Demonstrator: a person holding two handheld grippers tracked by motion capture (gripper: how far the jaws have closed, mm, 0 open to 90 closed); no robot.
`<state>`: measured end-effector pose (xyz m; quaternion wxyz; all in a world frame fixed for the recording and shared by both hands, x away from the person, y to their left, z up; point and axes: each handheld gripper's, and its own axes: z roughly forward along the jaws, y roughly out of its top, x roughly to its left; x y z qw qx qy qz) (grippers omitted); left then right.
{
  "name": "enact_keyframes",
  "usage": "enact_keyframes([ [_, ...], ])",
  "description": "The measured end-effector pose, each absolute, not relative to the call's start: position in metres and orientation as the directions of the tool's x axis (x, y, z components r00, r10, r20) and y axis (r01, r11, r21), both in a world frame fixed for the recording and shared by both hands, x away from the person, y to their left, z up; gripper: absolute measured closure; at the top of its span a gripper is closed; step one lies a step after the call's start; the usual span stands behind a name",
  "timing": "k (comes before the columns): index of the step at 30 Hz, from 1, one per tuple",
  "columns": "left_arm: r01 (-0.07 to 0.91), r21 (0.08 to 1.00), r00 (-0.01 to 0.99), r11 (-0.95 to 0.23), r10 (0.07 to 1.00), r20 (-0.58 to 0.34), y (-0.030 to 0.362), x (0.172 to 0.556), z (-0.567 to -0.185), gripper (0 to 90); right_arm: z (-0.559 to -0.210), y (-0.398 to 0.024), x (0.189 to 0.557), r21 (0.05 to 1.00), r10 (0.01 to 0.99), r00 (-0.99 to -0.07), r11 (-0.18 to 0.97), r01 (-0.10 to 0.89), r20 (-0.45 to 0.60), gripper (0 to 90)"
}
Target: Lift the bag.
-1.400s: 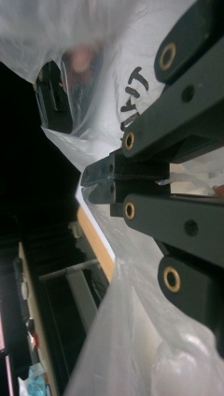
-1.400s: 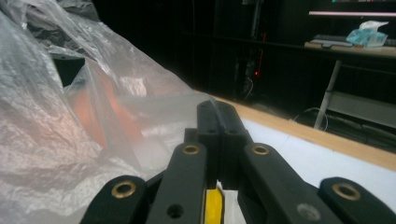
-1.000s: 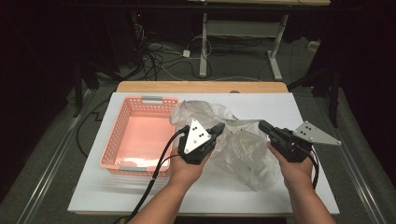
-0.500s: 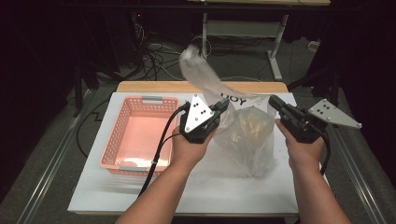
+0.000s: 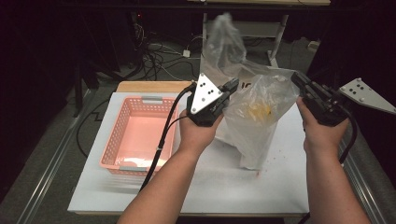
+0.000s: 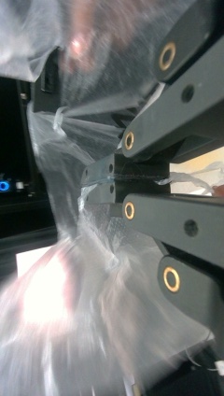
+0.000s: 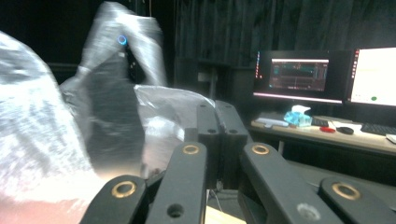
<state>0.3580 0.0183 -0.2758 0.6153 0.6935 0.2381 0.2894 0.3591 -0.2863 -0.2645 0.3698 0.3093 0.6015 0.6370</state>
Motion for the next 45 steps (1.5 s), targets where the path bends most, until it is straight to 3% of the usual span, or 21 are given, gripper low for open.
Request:
enact_keyframes([
  [12,0.058,0.988,0.707,-0.145,0.705,0.062,0.029,0.368,-0.302,87.1,-0.301,-0.285,0.375,0.998,0.846,-0.532,0.057,0.007,-0.045,90.0],
  [21,0.096,0.982,0.710,-0.161,0.702,0.046,0.045,0.350,-0.321,57.7,-0.314,-0.287,0.382,0.996,0.852,-0.523,0.070,0.055,-0.031,90.0],
  [27,0.118,0.974,0.719,-0.193,0.693,0.050,0.057,0.325,-0.344,47.4,-0.317,-0.288,0.381,0.994,0.849,-0.527,0.086,0.064,-0.039,90.0],
  [37,0.285,0.937,0.758,-0.201,0.646,-0.092,0.058,0.310,-0.395,30.5,-0.312,-0.288,0.366,0.995,0.828,-0.556,0.098,0.027,-0.066,89.9],
  [45,0.312,0.912,0.780,-0.266,0.620,-0.086,0.044,0.301,-0.423,15.0,-0.304,-0.291,0.348,0.997,0.809,-0.583,0.082,-0.017,-0.076,81.0],
])
